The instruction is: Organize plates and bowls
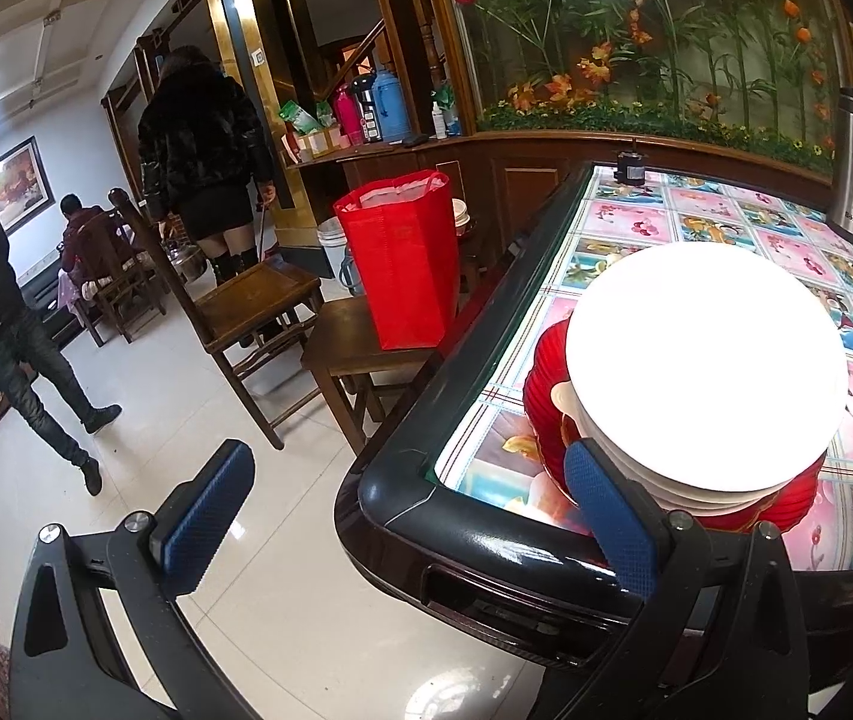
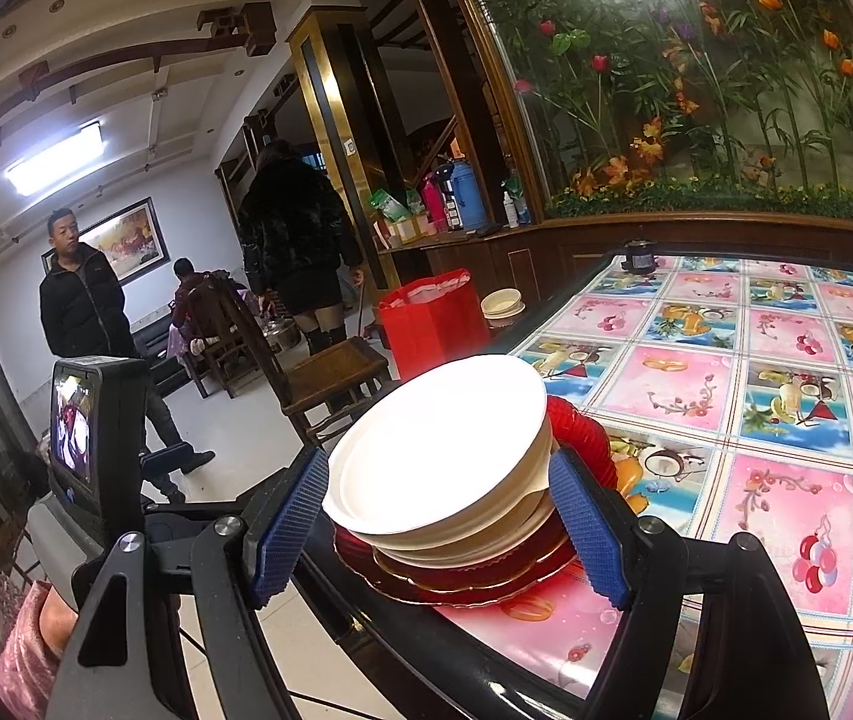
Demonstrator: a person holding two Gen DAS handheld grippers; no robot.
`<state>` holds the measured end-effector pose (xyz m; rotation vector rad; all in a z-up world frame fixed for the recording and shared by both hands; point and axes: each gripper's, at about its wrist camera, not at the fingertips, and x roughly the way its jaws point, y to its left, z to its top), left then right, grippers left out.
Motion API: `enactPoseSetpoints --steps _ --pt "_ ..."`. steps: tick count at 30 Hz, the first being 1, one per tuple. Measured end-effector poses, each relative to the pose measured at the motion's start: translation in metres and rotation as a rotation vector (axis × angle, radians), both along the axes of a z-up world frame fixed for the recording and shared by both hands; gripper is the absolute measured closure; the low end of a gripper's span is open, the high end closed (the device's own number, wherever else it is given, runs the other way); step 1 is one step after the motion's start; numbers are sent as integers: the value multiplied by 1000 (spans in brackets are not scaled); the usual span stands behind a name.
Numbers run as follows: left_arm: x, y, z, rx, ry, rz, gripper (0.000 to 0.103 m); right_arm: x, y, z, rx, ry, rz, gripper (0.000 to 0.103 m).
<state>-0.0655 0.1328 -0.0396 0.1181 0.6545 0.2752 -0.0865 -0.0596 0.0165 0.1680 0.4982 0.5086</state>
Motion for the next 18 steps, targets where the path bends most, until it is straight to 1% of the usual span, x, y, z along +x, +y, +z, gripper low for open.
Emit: enactPoseSetpoints --steps 18 --pt "0 -7 0 11 1 -3 0 -2 -5 1 11 -4 -3 25"
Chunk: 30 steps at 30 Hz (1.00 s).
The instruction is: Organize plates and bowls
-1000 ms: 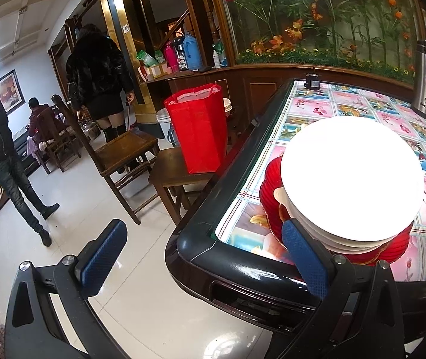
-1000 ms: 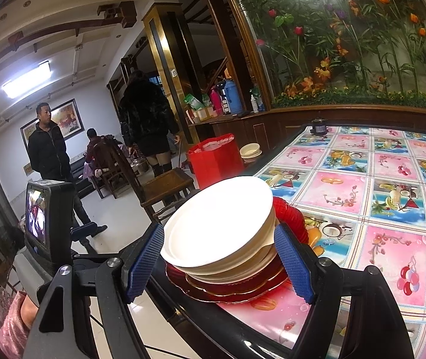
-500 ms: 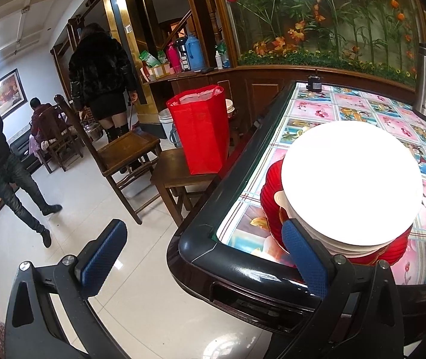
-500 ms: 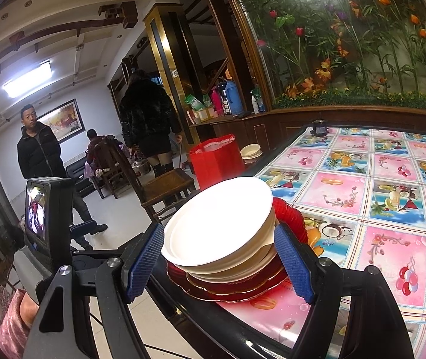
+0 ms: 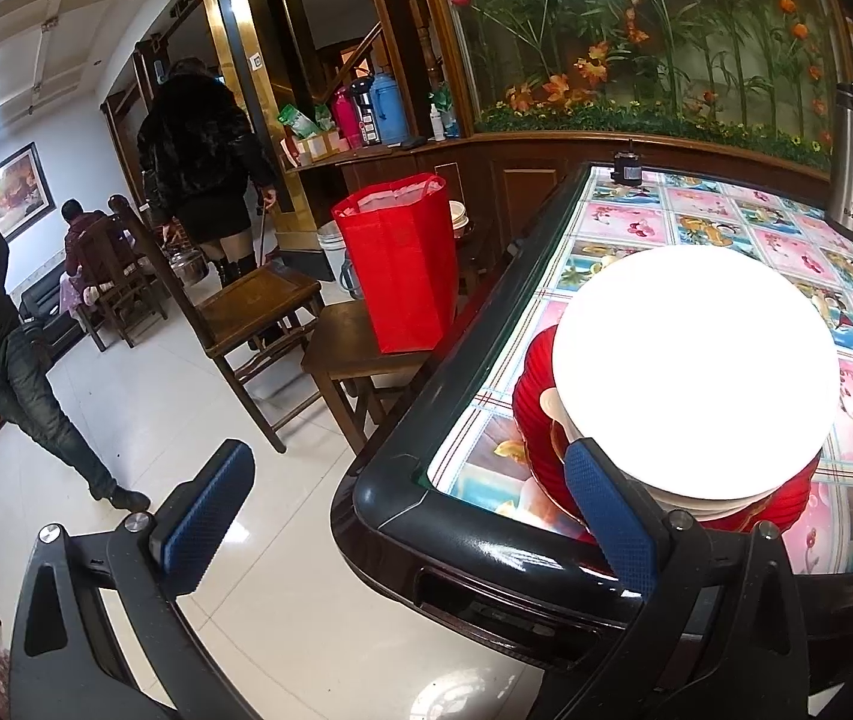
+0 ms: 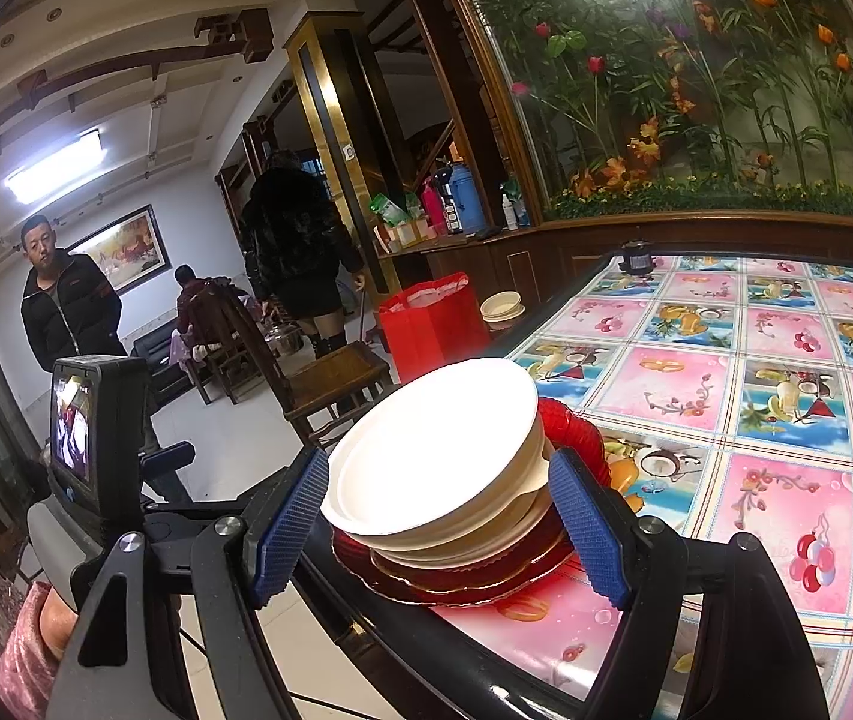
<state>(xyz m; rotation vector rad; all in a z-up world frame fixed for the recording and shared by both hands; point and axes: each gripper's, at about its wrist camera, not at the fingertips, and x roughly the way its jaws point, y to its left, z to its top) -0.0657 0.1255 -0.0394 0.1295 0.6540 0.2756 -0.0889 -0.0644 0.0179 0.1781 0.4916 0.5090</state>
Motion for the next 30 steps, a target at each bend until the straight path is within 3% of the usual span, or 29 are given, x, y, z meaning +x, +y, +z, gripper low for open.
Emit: enactPoseSetpoints --steps 24,30 --pt "2 4 -5 26 17 21 0 -1 14 0 -16 -7 30 25" --pt "-2 1 0 35 -20 25 0 0 13 1 -7 -10 34 25"
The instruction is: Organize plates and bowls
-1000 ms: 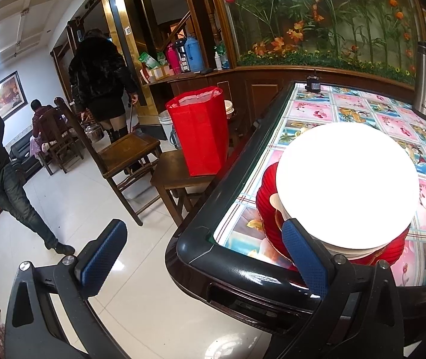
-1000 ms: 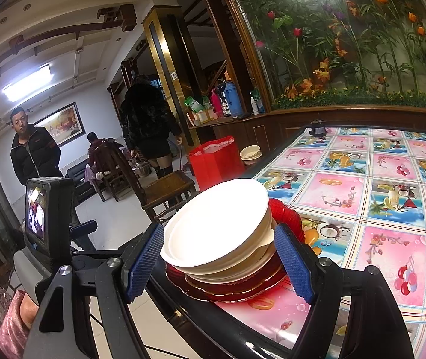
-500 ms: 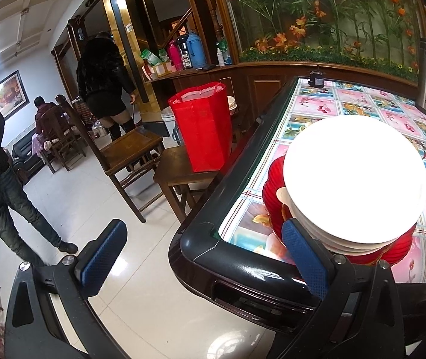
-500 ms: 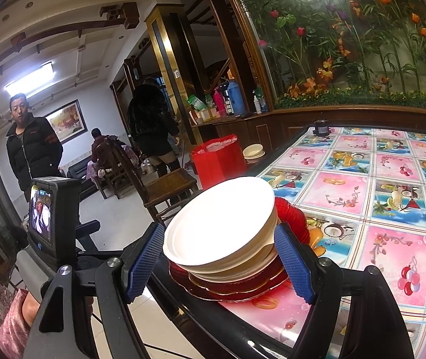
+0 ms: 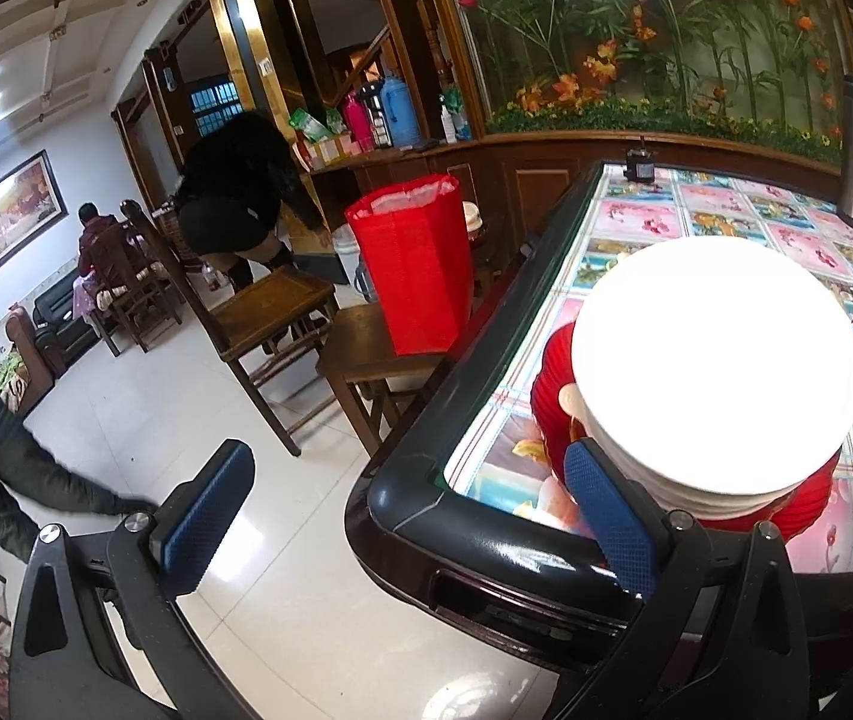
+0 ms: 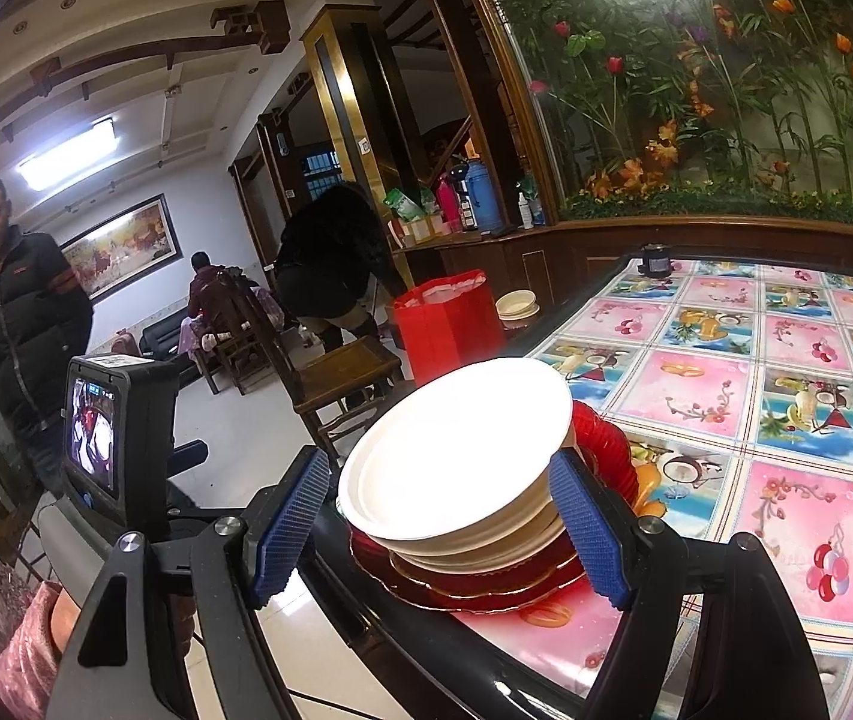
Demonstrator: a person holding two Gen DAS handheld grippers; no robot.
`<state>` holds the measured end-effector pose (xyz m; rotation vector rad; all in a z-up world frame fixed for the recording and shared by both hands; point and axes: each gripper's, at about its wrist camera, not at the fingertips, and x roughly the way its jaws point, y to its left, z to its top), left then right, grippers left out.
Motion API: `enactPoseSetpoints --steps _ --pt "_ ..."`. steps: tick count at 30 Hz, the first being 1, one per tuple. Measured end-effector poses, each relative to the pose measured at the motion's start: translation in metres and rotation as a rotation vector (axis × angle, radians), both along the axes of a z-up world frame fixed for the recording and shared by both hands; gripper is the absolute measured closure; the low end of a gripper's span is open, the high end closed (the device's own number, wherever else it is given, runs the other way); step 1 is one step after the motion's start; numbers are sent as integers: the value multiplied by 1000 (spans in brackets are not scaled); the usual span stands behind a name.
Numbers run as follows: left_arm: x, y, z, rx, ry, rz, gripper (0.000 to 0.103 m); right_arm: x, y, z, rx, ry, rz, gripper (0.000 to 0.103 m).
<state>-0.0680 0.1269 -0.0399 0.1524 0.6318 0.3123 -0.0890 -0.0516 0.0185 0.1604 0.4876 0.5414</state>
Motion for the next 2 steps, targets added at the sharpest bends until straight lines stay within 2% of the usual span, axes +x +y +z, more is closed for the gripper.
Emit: enactPoseSetpoints --steps 2 --pt "-2 -4 5 1 -11 -11 0 0 -1 0 4 0 -2 25"
